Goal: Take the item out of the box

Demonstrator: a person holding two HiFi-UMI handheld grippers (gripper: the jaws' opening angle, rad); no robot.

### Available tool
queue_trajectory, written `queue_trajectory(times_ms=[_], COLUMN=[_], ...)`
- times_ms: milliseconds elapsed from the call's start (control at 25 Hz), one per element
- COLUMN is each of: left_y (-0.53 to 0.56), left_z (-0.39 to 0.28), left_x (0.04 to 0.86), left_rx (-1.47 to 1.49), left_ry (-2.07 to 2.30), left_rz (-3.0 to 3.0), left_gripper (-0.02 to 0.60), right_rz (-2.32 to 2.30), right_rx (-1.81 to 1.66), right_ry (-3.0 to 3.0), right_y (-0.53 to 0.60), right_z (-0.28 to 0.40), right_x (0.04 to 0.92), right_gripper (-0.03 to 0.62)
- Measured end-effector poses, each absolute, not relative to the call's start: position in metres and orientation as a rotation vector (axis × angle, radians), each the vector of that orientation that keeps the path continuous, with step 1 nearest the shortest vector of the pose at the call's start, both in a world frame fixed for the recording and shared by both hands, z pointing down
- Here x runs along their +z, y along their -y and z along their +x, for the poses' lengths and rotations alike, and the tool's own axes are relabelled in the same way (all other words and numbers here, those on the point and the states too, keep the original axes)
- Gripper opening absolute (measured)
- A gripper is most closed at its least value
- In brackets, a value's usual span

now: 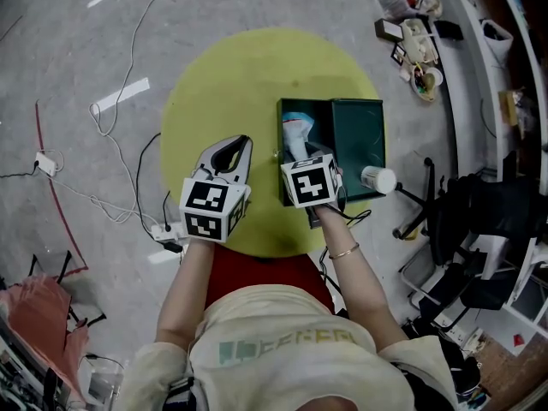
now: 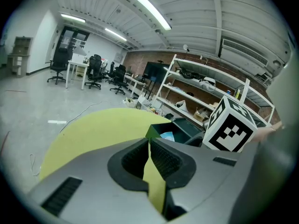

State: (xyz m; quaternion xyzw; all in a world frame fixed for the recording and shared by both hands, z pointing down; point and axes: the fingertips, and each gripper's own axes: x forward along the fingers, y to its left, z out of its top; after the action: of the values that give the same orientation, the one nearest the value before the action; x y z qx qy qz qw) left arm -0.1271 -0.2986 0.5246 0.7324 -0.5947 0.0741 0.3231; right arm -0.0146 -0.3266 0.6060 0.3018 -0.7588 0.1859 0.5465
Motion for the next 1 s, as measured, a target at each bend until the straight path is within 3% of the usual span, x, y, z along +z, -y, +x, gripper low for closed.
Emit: queue_trajectory(times_ms=[1000], left_y=[0.266], left_z=[-0.115], left_x=[0.498], left_rx=[0.213], left_ry=[1.584], left_rz=[1.993], left_gripper=[0.031], right_rz=[1.043], right_rx=[0.263], right_ry=[2.047], right_y=[0.335], right_z=[-0.008], right_x=[0.535], right_gripper=[0.199])
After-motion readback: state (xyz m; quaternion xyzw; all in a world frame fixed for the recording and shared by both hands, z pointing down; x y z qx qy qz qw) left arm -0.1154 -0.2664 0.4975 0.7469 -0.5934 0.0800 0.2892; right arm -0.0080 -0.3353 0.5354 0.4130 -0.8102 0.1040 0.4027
